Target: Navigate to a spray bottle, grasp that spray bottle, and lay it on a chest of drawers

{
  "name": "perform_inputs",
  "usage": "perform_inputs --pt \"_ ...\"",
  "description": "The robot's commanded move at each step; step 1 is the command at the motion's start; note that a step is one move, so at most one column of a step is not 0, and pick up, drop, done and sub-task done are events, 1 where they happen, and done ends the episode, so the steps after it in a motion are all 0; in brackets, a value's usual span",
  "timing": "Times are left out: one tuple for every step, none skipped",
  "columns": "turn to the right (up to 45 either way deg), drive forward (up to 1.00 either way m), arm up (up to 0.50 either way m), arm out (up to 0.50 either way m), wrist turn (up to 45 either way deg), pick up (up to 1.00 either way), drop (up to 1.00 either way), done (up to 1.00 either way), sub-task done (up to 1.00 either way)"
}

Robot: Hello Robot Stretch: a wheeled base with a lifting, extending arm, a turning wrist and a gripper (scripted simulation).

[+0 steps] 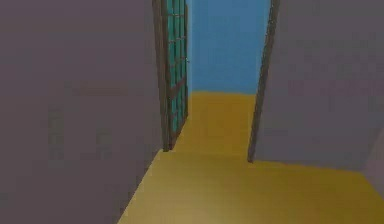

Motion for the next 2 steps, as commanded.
perform_inputs --pt "0.0 1.00 0.00 0.00 0.0 0.00 0.00 0.00 0.00" --pt "0.0 0.80 0.00 0.00 0.0 0.00 0.00 0.00 0.00"
